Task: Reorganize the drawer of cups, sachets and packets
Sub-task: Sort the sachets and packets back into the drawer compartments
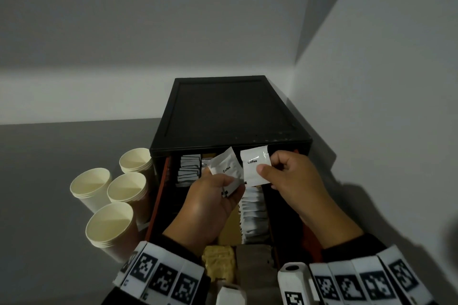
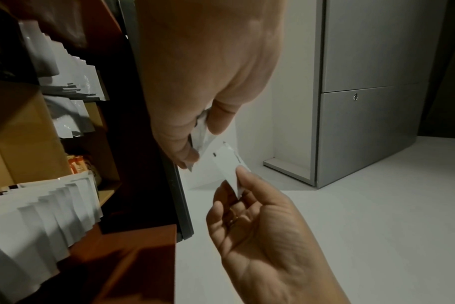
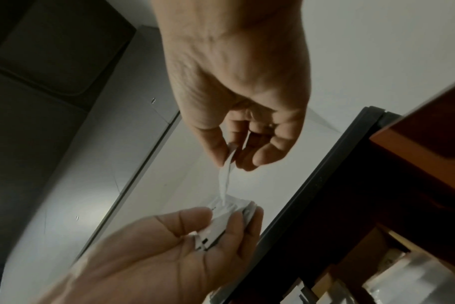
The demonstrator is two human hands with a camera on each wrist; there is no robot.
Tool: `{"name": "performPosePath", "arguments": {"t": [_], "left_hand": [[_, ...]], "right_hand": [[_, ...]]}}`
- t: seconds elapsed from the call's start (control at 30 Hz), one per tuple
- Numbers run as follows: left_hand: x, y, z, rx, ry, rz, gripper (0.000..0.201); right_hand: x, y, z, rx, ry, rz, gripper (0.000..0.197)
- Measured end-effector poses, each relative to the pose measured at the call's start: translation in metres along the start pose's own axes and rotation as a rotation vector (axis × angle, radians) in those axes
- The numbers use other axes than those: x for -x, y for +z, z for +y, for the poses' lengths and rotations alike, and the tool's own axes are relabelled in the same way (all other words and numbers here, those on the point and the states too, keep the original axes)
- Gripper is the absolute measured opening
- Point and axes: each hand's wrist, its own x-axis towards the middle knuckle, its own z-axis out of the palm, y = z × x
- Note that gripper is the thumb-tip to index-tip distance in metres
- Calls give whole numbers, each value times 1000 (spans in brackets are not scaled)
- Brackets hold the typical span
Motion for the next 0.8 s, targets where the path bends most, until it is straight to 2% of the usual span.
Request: {"name": "performPosePath", "arguments": {"t": [0.07, 0.17, 0.27, 0.37, 0.47, 0.53, 0.63, 0.67, 0.73, 0.8], "left_hand": [[2, 3, -2, -28, 7, -12, 25], [1, 4, -5, -35, -15, -23, 27], [-1, 0, -2, 13, -57, -32, 31], [-1, -2, 1, 1, -71, -32, 36], [3, 1, 1, -128, -103, -83, 36], [5, 3, 0, -210, -153, -102, 27], [3, 2, -1, -296, -174, -61, 19], [3, 2, -1, -340, -161, -25, 20], [2, 0, -1, -456, -140, 41, 22], [3, 1, -3, -615, -117, 28, 18]], "right_hand": [[1, 1, -2, 80, -66, 38, 19], [3, 6, -5, 104, -119, -4, 23], [3, 5, -7, -80, -77, -48, 15], [3, 4, -9, -231, -53, -98, 17], [2, 12, -3, -3, -83, -103, 15], [4, 19, 1, 196, -98, -79, 12], [7, 18, 2, 186, -38, -134, 14], [6, 16, 1, 166, -16, -177, 21], [4, 10, -2, 182, 22, -271, 47], [1, 4, -6, 173, 63, -377, 68]]}}
